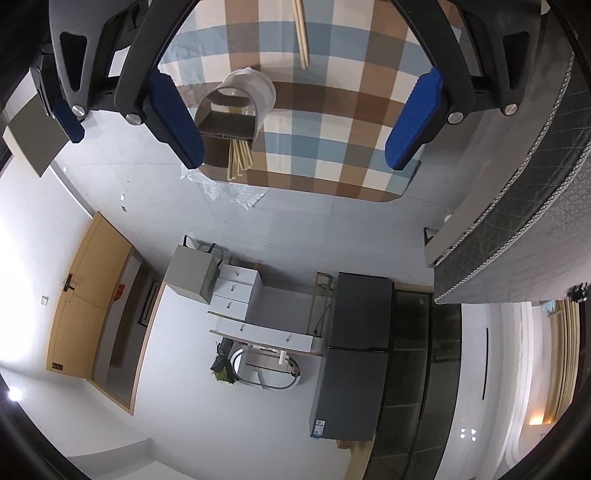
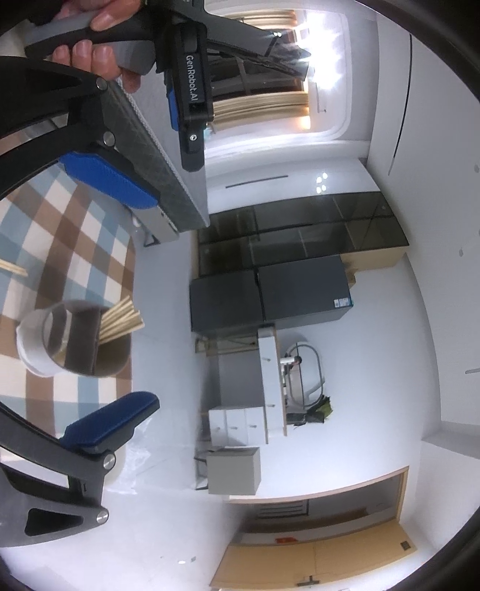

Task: Organize utensils
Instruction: 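Lower the right tool to the remaining chopsticks and close on one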

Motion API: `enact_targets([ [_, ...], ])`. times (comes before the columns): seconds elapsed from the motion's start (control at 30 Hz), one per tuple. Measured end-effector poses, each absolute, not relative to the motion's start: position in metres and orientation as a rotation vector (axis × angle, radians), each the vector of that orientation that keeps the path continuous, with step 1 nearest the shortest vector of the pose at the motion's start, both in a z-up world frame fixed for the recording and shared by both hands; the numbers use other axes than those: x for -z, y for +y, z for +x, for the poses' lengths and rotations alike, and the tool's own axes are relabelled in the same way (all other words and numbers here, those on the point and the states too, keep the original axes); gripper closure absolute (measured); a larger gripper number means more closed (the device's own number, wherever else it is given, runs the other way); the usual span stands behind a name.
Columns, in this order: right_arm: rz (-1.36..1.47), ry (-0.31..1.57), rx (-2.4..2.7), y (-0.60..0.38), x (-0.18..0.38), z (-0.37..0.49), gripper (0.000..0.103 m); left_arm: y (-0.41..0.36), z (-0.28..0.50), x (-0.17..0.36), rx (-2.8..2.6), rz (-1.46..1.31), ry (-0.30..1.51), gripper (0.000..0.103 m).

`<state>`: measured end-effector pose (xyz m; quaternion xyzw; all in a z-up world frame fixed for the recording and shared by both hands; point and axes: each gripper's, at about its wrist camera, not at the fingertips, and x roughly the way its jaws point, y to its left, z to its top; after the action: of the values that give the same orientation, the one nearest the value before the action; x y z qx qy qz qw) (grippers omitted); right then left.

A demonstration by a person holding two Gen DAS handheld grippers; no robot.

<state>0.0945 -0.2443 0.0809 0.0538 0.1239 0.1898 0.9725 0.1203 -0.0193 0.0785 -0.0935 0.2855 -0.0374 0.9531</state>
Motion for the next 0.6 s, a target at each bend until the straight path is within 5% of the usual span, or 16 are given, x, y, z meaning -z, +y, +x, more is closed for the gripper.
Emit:
enact_targets([
  [0.6, 0.115, 0.387, -0.395, -0.22, -0.024, 0.068, 0.0, -0.006, 0.085, -0.024, 0.011, -0.163, 0.619, 0.003],
])
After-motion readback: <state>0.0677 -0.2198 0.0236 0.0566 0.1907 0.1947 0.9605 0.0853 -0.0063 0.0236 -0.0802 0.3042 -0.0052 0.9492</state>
